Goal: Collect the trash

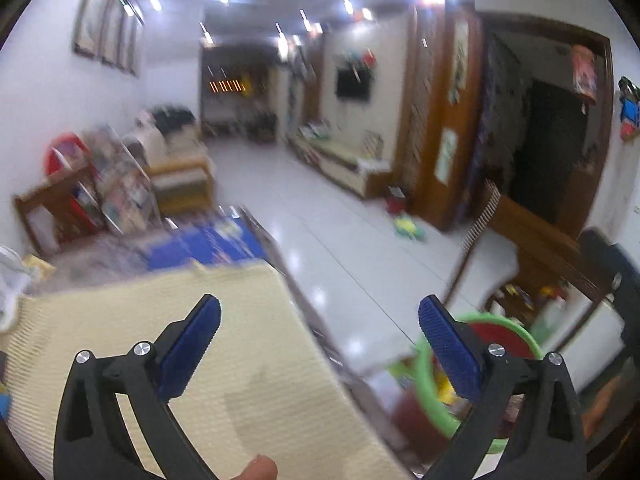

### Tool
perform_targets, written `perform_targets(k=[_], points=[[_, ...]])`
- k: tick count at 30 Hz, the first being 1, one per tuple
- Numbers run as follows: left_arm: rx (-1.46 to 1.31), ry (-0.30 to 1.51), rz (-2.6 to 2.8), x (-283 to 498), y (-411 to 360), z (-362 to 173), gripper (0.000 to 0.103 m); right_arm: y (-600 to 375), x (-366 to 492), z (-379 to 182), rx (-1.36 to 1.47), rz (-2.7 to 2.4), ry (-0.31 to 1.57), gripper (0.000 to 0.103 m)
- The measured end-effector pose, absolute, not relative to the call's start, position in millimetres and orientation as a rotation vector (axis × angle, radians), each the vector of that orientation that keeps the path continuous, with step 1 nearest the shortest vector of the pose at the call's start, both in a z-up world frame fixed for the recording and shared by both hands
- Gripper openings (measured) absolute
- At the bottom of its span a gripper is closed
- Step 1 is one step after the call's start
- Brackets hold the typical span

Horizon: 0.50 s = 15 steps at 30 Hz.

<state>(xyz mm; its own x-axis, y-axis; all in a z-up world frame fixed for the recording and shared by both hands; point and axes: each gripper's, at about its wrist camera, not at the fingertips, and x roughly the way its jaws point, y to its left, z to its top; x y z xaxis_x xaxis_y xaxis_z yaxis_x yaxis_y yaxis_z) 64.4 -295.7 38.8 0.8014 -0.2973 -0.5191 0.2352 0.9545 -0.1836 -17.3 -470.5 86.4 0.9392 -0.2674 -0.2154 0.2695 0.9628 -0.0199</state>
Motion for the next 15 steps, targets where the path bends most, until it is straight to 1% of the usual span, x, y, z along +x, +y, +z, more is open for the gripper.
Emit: perform_targets(k=[2, 4, 10, 15], points=[[-0.064, 0.491, -0.213, 56, -265, 48, 0.095, -442, -3, 87, 0.004, -0.259, 0.336, 0.098], [-0.045, 0.45, -0.164, 51, -233, 51, 0.095, -416, 5, 81, 0.029, -0.253, 0.395, 0.098], [-0.108, 0.496, -0.154, 46, -153, 43, 0.095, -344, -4, 69, 0.025, -0.317, 0.421, 0.098], [-0.101, 0.547, -0.198, 42, -119, 34, 0.095, -312, -20, 56, 0.024, -0.366, 0.455, 0.098]])
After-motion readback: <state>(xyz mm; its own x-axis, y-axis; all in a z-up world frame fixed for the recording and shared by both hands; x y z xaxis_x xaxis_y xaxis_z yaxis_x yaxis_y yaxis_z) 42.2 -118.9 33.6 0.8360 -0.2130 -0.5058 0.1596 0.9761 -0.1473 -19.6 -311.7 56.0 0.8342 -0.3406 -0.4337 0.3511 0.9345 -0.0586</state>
